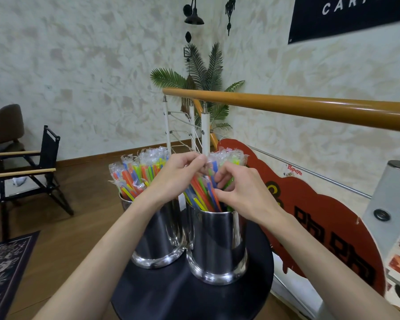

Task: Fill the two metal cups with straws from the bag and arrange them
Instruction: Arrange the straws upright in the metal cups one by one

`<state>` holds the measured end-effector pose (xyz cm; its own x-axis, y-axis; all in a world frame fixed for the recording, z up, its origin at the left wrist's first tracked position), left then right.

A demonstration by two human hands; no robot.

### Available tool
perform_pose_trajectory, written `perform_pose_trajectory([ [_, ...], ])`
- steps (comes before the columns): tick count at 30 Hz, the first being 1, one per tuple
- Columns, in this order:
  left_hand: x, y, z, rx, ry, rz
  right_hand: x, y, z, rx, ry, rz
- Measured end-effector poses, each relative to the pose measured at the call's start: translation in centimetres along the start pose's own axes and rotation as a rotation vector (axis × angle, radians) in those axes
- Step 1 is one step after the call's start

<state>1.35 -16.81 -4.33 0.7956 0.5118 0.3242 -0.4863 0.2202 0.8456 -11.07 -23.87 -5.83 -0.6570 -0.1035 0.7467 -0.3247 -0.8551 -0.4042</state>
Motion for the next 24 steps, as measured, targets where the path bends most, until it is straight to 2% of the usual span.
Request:
perform_pose_trajectory([
  [16,-0.53,-0.07,-0.24,-0.013,-0.071,-0.121,0.52,0.28,0.00,-0.076,0.017,-0.009],
  [24,-0.35,0.19,-0.19,-0.058,-0.075,0.015,0.69,0.48,0.02,-0.088,-0.008,0.026],
])
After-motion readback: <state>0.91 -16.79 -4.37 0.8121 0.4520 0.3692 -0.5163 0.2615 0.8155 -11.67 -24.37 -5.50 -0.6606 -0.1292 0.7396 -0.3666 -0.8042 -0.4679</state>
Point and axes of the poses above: each hand's wrist, its own z-axis towards the middle knuckle, its own x-axis out of the back of the hand, y = z × x, the point moved 9 cm from there along z, towards the middle knuckle, and after that the axes turned 10 degrees about -z, right-handed, at the moved point
